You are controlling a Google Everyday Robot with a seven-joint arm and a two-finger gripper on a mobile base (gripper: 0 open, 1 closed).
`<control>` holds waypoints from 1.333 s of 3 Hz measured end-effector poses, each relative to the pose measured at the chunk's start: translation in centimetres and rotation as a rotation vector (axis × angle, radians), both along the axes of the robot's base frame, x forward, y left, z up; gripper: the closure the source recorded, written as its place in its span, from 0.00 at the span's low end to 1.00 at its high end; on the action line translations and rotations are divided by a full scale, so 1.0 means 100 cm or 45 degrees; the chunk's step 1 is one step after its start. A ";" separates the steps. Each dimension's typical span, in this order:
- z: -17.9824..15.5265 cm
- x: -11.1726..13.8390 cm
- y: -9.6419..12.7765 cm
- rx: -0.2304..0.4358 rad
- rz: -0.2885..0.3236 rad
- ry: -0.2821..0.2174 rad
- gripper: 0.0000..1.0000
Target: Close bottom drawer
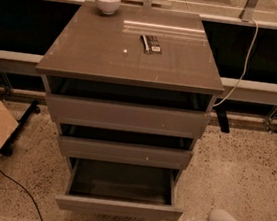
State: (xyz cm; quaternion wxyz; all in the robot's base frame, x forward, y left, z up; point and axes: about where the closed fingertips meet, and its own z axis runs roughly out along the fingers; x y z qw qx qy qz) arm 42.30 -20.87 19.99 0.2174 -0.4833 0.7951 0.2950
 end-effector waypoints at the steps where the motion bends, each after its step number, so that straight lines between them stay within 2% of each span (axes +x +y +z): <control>1: -0.010 0.020 0.009 0.026 0.019 -0.078 1.00; 2: -0.020 0.045 0.015 0.097 0.016 -0.142 1.00; 3: -0.020 0.089 0.022 0.173 0.012 -0.240 1.00; 4: -0.020 0.089 0.023 0.173 0.012 -0.240 1.00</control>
Offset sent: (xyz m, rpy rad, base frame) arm 0.0860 0.0119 -0.0278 0.1385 -0.1859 -0.0012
